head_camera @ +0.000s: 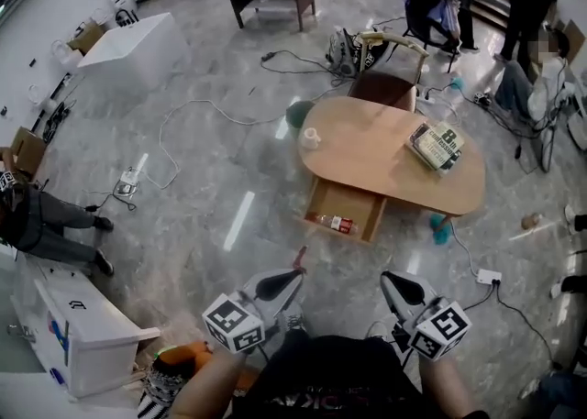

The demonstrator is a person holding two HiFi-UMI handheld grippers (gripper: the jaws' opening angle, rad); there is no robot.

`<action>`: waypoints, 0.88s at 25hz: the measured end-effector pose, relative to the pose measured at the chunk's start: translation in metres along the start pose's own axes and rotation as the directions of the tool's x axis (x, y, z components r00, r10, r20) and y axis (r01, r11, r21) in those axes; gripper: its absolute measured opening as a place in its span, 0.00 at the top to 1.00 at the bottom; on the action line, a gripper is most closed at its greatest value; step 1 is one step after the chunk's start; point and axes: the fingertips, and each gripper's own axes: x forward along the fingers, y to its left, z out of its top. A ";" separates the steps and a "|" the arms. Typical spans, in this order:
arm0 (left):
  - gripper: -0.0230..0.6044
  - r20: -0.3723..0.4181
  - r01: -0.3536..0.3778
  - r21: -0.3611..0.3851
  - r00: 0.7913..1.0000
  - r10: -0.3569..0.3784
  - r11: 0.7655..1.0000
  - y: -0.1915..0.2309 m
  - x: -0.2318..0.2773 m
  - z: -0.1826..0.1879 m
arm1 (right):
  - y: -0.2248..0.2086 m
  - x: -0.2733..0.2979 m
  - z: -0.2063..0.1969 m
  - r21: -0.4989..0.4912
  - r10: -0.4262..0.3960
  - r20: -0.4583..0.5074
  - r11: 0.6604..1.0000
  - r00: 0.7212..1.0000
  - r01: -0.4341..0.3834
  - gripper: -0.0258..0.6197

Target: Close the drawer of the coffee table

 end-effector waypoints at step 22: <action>0.96 -0.090 0.138 0.057 0.987 -0.133 0.989 0.121 -0.055 -0.006 | 0.040 0.048 -0.017 0.057 -0.338 0.078 0.941 0.938 0.334 0.96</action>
